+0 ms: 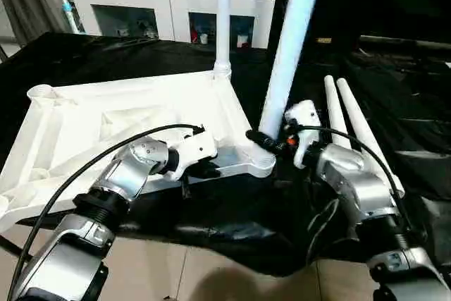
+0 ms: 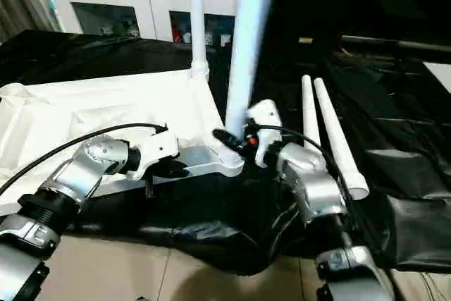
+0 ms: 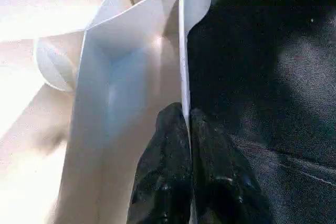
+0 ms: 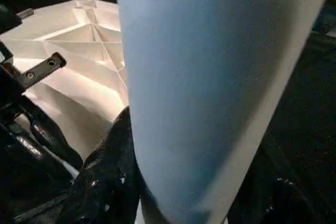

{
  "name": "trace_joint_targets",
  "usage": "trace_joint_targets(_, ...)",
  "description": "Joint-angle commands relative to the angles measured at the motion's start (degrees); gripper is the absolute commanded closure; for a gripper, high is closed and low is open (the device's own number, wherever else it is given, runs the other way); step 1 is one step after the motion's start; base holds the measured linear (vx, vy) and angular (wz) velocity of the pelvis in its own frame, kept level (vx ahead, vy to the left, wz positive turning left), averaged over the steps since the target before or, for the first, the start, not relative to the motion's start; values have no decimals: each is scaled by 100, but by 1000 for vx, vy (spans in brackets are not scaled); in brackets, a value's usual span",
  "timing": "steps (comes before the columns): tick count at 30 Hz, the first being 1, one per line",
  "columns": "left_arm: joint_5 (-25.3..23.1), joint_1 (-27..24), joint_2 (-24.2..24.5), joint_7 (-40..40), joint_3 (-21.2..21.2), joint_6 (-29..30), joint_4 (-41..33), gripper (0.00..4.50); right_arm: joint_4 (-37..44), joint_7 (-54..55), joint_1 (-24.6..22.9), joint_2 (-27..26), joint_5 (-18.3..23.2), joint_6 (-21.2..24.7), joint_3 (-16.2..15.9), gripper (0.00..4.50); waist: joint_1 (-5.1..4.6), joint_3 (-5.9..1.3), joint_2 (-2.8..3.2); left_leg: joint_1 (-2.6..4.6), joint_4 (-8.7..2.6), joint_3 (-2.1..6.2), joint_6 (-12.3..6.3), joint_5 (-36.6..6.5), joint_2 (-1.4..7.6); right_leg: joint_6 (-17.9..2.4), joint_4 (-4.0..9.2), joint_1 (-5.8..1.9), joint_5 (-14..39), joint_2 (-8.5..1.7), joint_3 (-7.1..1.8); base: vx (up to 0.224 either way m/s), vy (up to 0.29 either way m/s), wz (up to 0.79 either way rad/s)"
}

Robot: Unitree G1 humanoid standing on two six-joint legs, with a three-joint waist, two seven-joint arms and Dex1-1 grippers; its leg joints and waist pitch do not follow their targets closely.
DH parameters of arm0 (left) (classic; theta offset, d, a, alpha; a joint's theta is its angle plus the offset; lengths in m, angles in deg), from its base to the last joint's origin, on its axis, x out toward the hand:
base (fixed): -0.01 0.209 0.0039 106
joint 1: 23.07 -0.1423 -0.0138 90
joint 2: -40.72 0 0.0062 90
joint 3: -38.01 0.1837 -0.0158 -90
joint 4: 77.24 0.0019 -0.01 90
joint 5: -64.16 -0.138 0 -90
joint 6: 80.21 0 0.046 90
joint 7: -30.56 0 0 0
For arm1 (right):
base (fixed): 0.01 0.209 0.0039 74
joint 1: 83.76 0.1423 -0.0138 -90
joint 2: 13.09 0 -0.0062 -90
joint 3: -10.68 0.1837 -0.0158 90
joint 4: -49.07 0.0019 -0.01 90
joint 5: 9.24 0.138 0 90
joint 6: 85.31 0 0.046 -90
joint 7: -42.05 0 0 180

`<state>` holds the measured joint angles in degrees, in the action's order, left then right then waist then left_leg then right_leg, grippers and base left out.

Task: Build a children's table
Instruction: Insert table leg to table base

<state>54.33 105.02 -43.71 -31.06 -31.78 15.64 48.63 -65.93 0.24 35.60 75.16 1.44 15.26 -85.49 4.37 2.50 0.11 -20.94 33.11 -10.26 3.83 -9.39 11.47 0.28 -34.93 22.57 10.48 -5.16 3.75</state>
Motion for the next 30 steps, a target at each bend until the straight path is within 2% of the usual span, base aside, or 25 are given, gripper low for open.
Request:
trace_joint_targets(1, -127, -73, 28, 43, 130, 40, 36, 450, -469, -134, -280, 29, -309, 443, -427, 267, -19, -247, 17, 98, -463, 98, 147, -2387, 147, -780, 600, -114, 2697, -305, -226, 0, 0, 0)
trace_joint_targets(3, -125, -63, 20, 57, 127, 38, 56, 450, -508, -152, -292, 40, -357, 468, -456, 267, -31, -249, 0, 92, -465, 98, 145, -2411, 147, -789, 601, -115, 2672, -305, -226, 0, 0, 0)
trace_joint_targets(10, -142, -52, 19, 110, 128, 19, 83, 450, -641, -4, -368, 10, -302, 403, -282, 267, -71, -248, 2, 96, -469, 109, 158, -2560, 142, -738, 634, -92, 2880, -313, -221, 0, 0, 0)
trace_joint_targets(12, -164, -81, 52, 37, 173, 60, 41, 450, -665, 93, -391, -14, -272, 335, -193, 267, -78, -255, 29, 102, -481, 118, 181, -2623, 150, -736, 640, -84, 2857, -310, -221, 0, 0, 0)
trace_joint_targets(15, -182, -101, 84, -61, 223, 110, 13, 450, -678, 108, -389, -16, -282, 303, -182, 267, -84, -259, 20, 100, -489, 125, 197, -2685, 149, -742, 633, -84, 2827, -307, -218, 0, 0, 0)
trace_joint_targets(16, -195, -103, 97, -87, 242, 133, 15, 450, -683, 108, -386, -17, -286, 291, -184, 267, -80, -271, 50, 107, -488, 129, 208, -2701, 151, -753, 628, -85, 2809, -311, -220, 0, 0, 0)
trace_joint_targets(17, -215, -100, 114, -133, 271, 171, 23, 450, -693, 105, -378, -20, -288, 279, -184, 267, -90, -266, 31, 106, -488, 125, 208, -2738, 149, -756, 637, -77, 2816, -308, -221, 0, 0, 0)
trace_joint_targets(20, -290, -79, 169, -222, 357, 203, 59, 450, -724, 114, -349, -34, -299, 242, -190, 267, -96, -279, 28, 93, -491, 126, 198, -2716, 146, -737, 638, -84, 2817, -307, -221, 0, 0, 0)
trace_joint_targets(25, -302, -22, 172, -187, 366, 205, 120, 450, -753, 111, -325, -52, -297, 173, -182, 267, -100, -285, 43, 92, -499, 125, 202, -2735, 149, -730, 644, -79, 2827, -309, -222, 0, 0, 0)
trace_joint_targets(30, -266, -6, 169, -193, 369, 248, 108, 450, -796, 33, -320, -12, -306, 118, -199, 267, -111, -280, 45, 105, -503, 137, 201, -2842, 146, -657, 678, -64, 3074, -316, -212, 0, 0, 0)
